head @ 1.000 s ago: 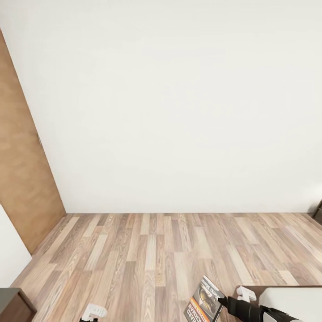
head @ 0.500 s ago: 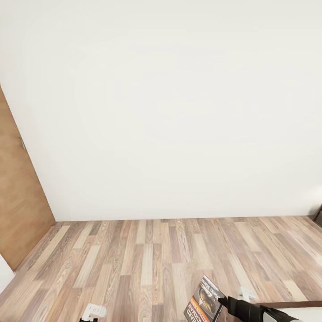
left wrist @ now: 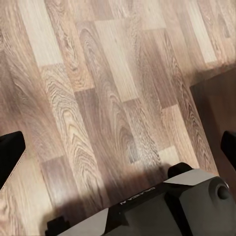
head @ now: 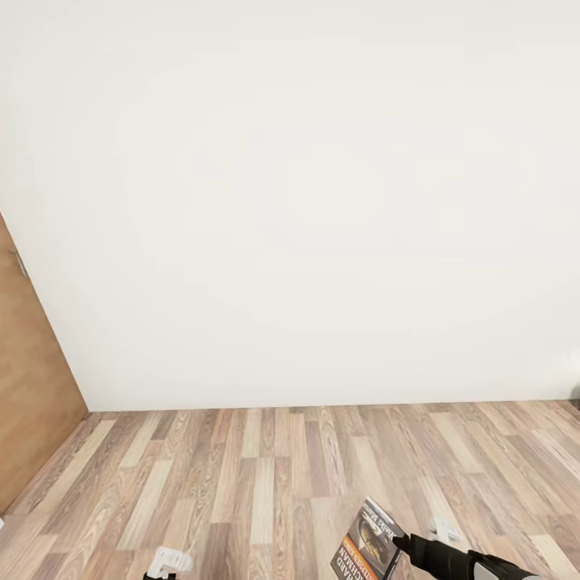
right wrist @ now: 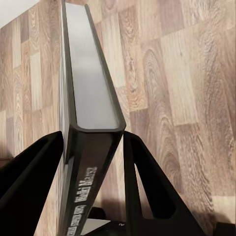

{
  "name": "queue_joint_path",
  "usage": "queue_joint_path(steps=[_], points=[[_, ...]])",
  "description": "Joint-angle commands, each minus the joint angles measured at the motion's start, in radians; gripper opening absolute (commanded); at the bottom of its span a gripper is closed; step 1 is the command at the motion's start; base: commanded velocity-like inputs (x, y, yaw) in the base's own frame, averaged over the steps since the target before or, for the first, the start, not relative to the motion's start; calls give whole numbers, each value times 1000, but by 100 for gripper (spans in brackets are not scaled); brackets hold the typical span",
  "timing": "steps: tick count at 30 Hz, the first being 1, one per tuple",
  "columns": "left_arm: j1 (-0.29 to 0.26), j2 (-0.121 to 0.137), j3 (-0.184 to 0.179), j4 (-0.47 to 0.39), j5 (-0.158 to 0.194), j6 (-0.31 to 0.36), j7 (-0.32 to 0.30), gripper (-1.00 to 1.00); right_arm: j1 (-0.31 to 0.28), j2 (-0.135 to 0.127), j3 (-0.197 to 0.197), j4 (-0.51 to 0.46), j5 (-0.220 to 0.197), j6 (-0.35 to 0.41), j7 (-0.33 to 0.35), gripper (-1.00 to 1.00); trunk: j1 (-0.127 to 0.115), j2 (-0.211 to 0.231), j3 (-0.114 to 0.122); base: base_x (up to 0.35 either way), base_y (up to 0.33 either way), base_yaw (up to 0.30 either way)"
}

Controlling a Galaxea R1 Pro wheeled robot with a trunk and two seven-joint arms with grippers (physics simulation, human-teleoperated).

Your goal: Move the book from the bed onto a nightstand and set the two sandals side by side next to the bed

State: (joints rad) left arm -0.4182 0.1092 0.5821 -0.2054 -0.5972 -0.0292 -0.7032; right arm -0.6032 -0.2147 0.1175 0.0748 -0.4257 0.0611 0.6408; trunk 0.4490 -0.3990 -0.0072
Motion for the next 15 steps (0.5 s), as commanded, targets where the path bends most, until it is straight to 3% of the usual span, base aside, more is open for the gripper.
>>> queue_joint_path(steps=[1,15], points=[[-1,0,8,0,-10,-3,-4,100,-1,0,4,2,-11,5,5,-100,1,-1,-1,328,0,0],[-1,0,8,0,-11,-3,-4,100,-1,0,4,2,-11,5,5,-100,1,-1,-1,328,0,0]])
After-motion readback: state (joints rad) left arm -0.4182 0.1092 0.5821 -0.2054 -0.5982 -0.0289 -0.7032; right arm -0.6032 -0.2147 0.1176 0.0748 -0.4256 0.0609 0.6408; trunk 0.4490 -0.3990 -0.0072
